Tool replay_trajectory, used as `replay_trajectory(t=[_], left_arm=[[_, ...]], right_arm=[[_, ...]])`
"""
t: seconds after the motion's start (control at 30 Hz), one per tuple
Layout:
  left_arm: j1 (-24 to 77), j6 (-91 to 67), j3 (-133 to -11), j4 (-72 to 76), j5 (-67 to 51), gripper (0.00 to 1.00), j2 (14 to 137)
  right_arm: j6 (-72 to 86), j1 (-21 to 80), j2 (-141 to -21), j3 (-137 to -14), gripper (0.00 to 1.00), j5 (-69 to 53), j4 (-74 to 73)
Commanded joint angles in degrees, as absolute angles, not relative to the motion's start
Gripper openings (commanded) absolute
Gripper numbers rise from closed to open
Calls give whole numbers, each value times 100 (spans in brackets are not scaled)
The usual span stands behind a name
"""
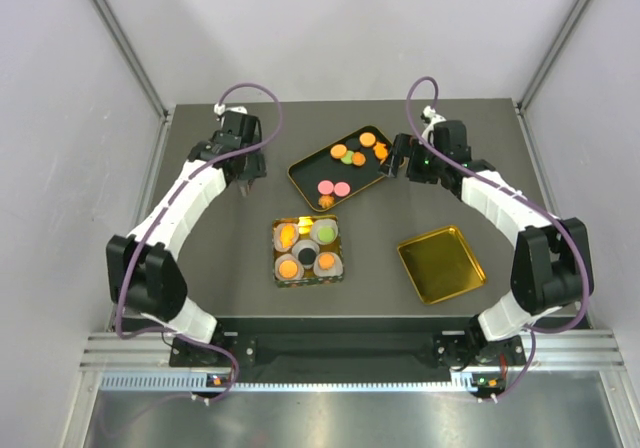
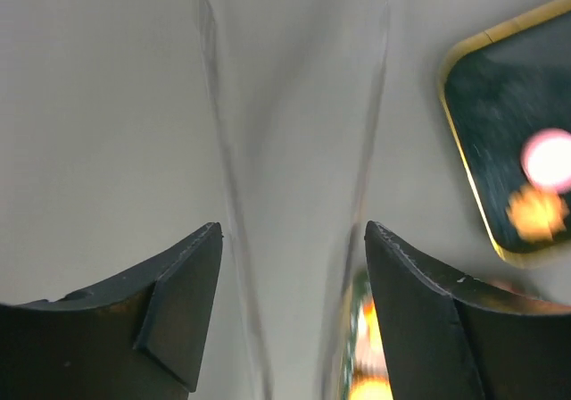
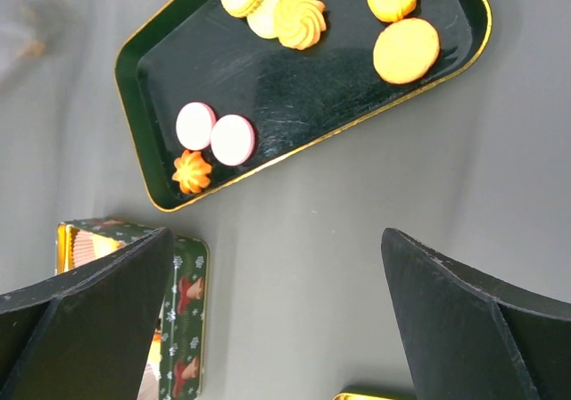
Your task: Pack the cookies
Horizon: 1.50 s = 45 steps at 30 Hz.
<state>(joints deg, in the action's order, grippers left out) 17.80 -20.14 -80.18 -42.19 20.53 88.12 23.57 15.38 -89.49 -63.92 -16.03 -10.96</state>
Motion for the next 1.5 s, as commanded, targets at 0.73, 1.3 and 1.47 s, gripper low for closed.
replay_trajectory(t=[0.73,1.3,1.47], left_arm=[[1466,-2417,-7586,-2523,360,72,8782],[5413,-3489,-6634,-607,140,65,9332],[5835,-3656,-7224,-510,273,63,10546]], right_arm=[[2390,1626,-8508,-6442,100,-1134,-923],[2364,862,-6901,-5106,100,229,-1810],[2312,642,-6575,-5072,100,167,-2004]])
